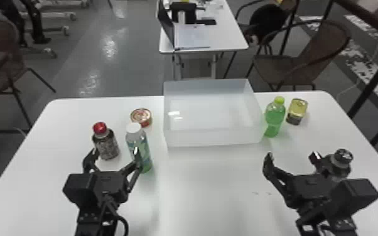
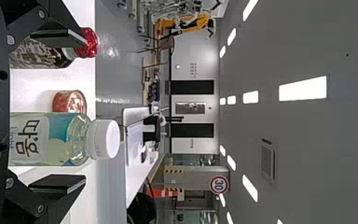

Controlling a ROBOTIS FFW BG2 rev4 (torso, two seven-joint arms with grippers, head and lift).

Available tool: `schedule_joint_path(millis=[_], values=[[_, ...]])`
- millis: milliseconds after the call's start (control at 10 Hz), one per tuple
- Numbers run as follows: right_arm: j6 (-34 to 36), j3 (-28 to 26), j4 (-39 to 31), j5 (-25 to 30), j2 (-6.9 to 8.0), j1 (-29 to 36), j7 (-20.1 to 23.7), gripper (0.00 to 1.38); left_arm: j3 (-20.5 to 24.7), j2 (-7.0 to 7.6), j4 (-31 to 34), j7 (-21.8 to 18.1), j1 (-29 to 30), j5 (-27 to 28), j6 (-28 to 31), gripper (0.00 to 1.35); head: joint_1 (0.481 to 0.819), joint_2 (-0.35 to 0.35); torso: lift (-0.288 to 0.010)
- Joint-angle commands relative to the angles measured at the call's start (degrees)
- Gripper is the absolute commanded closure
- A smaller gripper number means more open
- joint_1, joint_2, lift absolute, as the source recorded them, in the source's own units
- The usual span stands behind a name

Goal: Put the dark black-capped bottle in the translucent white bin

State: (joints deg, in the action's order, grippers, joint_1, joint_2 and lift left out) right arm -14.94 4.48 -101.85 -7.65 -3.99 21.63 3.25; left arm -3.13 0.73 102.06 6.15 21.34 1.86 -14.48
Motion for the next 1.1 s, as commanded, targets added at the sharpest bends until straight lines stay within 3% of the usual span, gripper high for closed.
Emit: schedule_joint_path(millis=[0, 600, 700, 900, 1000], values=[[0.8, 0.0, -0.2, -0.1, 0.03, 0.0, -0.1, 0.09, 0.1, 0.06, 0.1, 0.0, 0.0, 0.0, 0.9, 0.25, 0.695, 0.032, -0.094], [3.2, 0.0, -2.5, 0.0, 0.03, 0.9, -3.0, 0.09, -0.1, 0.59, 0.4, 0.0, 0.4, -0.2, 2.0, 0.25, 0.695, 0.025, -0.094], [3.2, 0.0, -4.1, 1.0, -0.05, 2.0, -5.2, 0.09, -0.1, 0.59, 0.4, 0.0, 0.4, -0.3, 2.0, 0.25, 0.695, 0.023, -0.094], [0.9, 0.8, -7.0, 3.3, 0.03, 7.3, -20.3, 0.08, -0.1, 0.5, 0.4, 0.0, 0.4, -0.2, 1.9, 0.25, 0.695, 0.0, -0.094], [-1.2, 0.6, -5.3, 0.9, 0.03, 8.2, -24.3, 0.08, 0.1, 0.41, 0.4, 0.0, 0.6, -0.2, 1.8, 0.25, 0.695, -0.029, -0.094]])
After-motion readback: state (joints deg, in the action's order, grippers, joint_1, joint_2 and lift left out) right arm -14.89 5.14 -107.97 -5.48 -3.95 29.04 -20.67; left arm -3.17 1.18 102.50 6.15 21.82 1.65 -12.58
